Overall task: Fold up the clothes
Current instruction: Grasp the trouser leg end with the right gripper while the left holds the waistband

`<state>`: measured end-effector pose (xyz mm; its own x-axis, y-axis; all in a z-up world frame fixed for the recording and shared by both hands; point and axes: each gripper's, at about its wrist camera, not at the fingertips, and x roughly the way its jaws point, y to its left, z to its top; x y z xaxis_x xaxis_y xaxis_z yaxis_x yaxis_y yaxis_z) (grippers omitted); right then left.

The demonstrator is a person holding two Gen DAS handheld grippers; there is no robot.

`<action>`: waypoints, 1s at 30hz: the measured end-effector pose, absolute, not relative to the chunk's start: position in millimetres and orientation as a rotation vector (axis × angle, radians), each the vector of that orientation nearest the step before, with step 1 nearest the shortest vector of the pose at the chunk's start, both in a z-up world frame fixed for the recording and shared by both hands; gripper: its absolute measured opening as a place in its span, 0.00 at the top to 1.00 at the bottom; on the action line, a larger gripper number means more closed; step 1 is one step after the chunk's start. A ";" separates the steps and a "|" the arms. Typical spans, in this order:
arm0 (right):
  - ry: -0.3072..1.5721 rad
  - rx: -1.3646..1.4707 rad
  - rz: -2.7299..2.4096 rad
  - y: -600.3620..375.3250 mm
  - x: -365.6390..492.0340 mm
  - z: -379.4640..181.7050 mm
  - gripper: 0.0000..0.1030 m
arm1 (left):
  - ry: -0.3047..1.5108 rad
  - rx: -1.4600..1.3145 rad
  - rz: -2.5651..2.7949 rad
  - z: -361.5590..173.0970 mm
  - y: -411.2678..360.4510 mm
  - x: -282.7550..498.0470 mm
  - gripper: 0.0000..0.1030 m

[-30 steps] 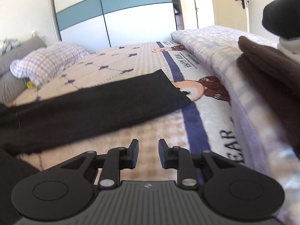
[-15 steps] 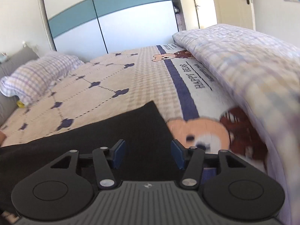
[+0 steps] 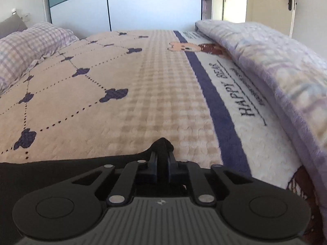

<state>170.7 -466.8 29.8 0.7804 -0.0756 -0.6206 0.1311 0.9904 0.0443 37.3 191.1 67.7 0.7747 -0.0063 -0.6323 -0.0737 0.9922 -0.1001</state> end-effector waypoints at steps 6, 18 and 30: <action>0.483 0.041 -0.211 -483.6 127.3 80.7 0.97 | 0.667 -0.149 0.029 72.0 189.7 35.9 0.73; 0.585 0.173 -0.134 -527.7 71.7 112.3 0.78 | 0.686 -0.189 -0.012 69.5 191.7 37.9 0.66; 0.721 0.211 -0.057 -472.3 177.2 46.3 0.39 | 0.706 -0.192 -0.015 64.0 171.8 54.4 0.21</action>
